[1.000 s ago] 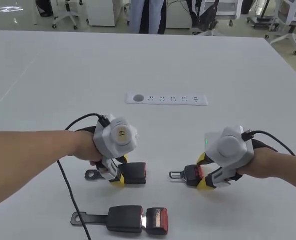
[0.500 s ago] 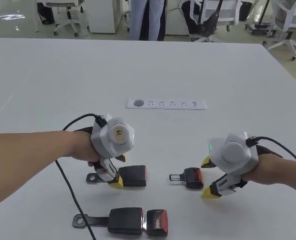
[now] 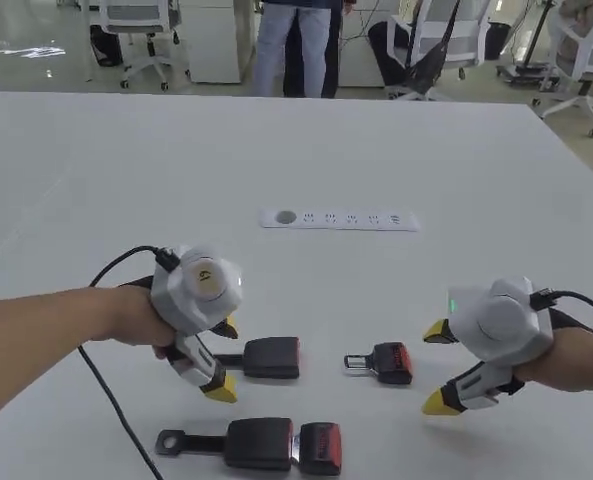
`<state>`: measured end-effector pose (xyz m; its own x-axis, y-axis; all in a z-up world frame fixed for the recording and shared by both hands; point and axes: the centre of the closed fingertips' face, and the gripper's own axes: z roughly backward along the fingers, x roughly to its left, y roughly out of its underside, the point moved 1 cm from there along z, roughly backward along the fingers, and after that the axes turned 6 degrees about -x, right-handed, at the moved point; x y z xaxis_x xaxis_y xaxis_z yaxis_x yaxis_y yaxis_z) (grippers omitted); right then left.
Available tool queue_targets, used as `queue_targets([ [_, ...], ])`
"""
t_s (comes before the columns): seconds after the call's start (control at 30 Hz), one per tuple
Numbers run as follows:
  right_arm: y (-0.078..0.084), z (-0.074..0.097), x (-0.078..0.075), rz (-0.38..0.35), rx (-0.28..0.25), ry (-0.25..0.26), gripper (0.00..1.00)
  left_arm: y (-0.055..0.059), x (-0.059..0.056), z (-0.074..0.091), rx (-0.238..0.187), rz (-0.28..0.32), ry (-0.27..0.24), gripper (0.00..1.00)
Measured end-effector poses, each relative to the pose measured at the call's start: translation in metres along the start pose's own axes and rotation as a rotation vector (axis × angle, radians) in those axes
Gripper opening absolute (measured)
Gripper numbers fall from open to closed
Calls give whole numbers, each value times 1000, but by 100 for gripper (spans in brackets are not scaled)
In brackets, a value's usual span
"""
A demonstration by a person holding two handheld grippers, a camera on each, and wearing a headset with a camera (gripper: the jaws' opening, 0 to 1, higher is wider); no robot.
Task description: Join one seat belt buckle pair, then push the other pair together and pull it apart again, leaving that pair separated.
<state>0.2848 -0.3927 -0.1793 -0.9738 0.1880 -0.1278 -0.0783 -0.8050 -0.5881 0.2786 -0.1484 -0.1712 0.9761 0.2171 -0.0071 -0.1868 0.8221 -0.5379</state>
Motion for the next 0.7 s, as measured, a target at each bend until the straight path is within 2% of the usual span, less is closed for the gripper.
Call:
queue_targets([
  [0.1, -1, 5, 7, 0, -11, 8, 57, 9, -5, 7, -32, 65, -19, 58],
  [0.27, 0, 6, 9, -33, -60, 32, 61, 23, -7, 15, -76, 108, -44, 66],
  [0.43, -3, 13, 15, -62, -103, 56, 64, 23, -21, 23, -138, 161, -65, 72],
  [0.6, -5, 19, 25, -97, -144, 81, 67, 30, -23, 29, -242, 226, -100, 76],
  [0.63, -1, 17, 24, -110, -154, 86, 68, 29, -23, 31, -279, 241, -112, 78],
  [0.7, -4, 19, 30, -130, -171, 91, 69, 30, -26, 35, -321, 245, -128, 79],
])
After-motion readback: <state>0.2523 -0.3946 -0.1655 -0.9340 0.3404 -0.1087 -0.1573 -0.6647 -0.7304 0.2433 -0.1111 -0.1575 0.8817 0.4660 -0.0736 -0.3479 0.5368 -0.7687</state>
